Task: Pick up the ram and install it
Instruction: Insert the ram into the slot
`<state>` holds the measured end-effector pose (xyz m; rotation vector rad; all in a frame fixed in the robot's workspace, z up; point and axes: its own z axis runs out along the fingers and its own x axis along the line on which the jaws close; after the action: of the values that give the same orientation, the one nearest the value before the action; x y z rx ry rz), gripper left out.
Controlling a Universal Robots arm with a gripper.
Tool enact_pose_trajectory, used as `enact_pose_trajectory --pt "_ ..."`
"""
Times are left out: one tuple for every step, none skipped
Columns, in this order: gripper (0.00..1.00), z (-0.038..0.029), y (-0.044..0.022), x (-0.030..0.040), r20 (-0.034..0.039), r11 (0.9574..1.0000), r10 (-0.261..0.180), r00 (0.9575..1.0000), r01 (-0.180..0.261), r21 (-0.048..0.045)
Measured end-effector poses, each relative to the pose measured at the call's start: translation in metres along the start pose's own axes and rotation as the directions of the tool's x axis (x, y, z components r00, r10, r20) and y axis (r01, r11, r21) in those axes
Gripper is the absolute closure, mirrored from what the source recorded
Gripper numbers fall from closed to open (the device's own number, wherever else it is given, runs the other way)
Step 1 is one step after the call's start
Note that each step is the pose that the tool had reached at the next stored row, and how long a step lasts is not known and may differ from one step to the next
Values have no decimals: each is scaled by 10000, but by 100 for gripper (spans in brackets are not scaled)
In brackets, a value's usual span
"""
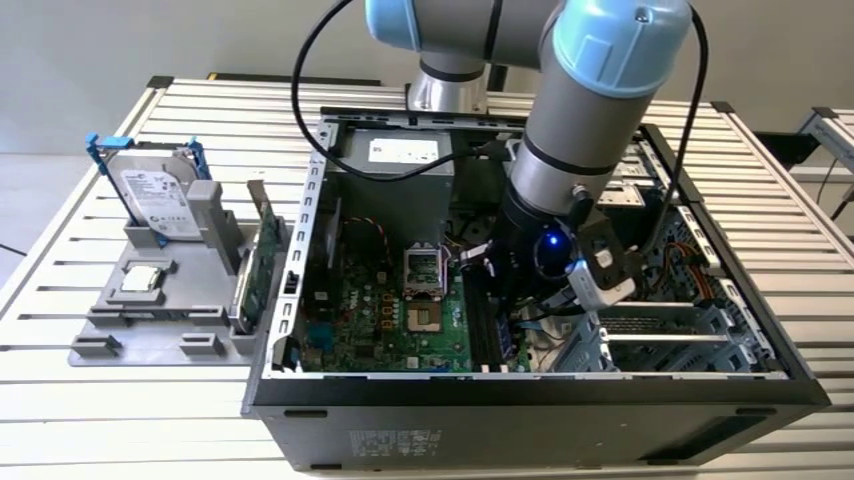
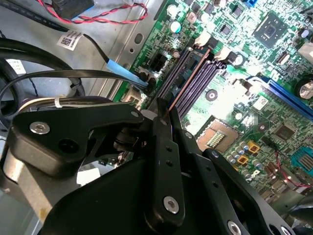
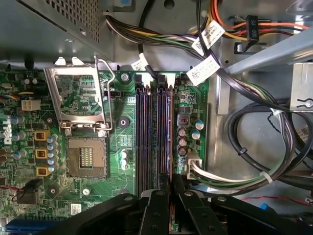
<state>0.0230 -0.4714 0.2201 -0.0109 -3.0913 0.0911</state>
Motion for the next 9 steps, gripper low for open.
enact_pose_trajectory --pt "100 3 3 0 -1 10000 0 10000 0 2" --pt "100 6 5 -1 0 10000 -1 10000 1 2" --pt "100 8 7 -1 -1 10000 0 10000 0 0" --pt "100 10 10 0 0 10000 0 10000 0 -1" --pt "100 10 11 0 0 10000 0 10000 0 -1" --pt "100 9 11 -1 0 10000 0 10000 0 1" --pt "100 9 11 -4 0 10000 1 10000 -1 1" --pt "100 8 12 -8 -1 10000 1 10000 -1 2" --pt "100 8 13 -13 0 10000 1 10000 -1 1"
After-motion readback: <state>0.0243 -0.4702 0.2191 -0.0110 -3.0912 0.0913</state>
